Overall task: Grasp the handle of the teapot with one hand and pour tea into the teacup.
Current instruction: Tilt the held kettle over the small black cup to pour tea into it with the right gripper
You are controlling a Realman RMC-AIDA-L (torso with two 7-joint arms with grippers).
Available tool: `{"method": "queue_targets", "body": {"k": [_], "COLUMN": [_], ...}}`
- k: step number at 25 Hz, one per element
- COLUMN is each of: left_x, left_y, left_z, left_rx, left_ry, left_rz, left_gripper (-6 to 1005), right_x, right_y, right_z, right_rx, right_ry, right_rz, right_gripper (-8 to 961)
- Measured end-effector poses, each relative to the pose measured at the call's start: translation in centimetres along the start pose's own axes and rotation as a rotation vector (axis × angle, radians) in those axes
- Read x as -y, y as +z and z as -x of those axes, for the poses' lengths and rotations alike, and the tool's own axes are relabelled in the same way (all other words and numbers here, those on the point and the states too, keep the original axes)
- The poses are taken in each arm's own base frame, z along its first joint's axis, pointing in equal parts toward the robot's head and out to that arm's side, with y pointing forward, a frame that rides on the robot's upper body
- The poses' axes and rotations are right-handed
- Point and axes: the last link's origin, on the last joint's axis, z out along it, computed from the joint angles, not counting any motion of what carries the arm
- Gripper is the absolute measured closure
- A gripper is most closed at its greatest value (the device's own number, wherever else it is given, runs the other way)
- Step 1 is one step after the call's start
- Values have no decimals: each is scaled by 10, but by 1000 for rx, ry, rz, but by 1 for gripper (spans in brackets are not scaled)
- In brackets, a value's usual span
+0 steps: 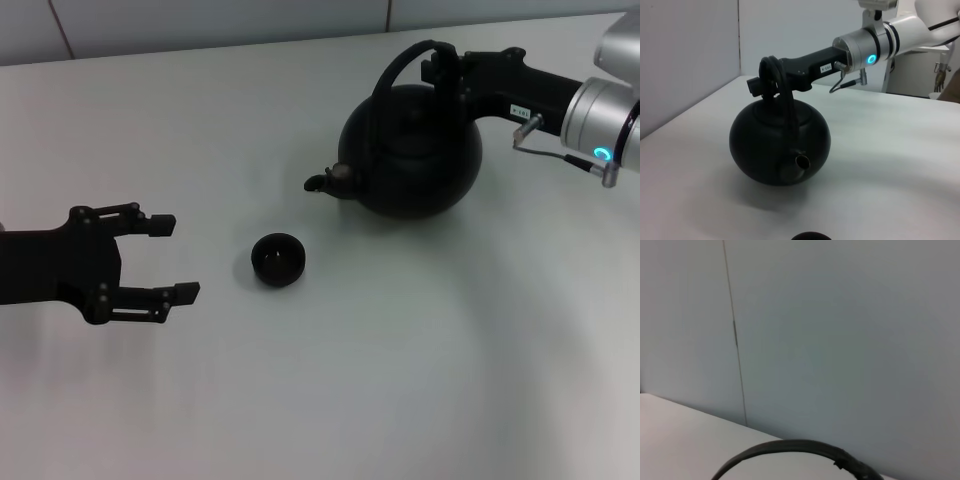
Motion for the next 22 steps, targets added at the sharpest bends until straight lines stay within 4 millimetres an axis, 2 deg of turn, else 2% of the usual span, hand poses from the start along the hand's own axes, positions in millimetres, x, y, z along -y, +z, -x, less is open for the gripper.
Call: {"method": "queue_targets", "body": {"k": [10,22], "left_x": [-2,-2], "left_y": [0,1], "left_z": [2,3], "left_rx": [17,21], "left_ry": [7,8], "left_rz": [13,12], "left_gripper": [139,139], "right_x": [-10,-18], "right_y": [14,21], "right_z": [13,30], "right_rx": [-48,-121], "right_ry": [-116,-262], "right_rz": [36,78], "right_gripper": [852,852]}}
